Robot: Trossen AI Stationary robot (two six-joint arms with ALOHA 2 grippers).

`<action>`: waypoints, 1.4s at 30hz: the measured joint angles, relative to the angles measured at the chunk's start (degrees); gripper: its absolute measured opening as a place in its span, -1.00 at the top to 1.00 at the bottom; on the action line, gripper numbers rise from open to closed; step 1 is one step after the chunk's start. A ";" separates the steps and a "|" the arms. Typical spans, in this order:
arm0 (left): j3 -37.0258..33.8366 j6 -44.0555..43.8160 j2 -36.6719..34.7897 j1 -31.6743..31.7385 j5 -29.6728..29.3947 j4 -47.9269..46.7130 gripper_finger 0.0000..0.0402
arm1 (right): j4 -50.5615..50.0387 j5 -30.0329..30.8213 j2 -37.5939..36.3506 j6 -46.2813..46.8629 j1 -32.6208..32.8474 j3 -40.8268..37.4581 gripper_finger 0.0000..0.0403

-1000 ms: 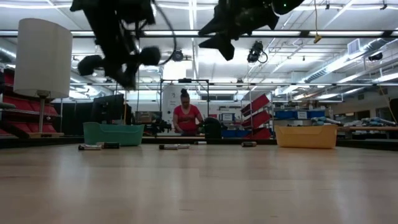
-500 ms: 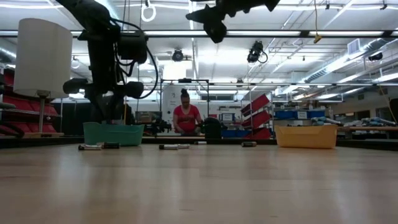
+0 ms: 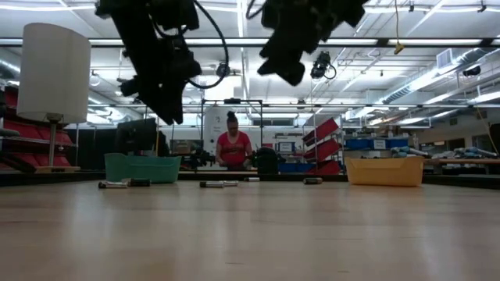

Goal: Sort batteries
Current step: Put the silver battery into the yellow bin

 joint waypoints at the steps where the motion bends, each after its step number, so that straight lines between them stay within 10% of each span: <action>1: -0.44 0.12 0.00 -2.11 0.50 -0.20 0.17 | 2.39 -0.14 0.00 2.05 0.00 -1.72 0.16; 18: -25.41 -19.38 -16.07 -28.70 -10.95 22.53 0.56 | 7.14 8.99 0.00 17.88 6.53 -9.67 0.25; 28: -27.42 -25.35 -17.93 -29.73 -10.89 17.11 0.59 | 11.48 20.84 3.16 6.79 3.91 -9.67 0.25; 42: -27.32 -37.77 -17.99 -29.96 -9.15 25.09 0.59 | 46.96 23.49 24.59 -0.90 0.66 -9.58 0.25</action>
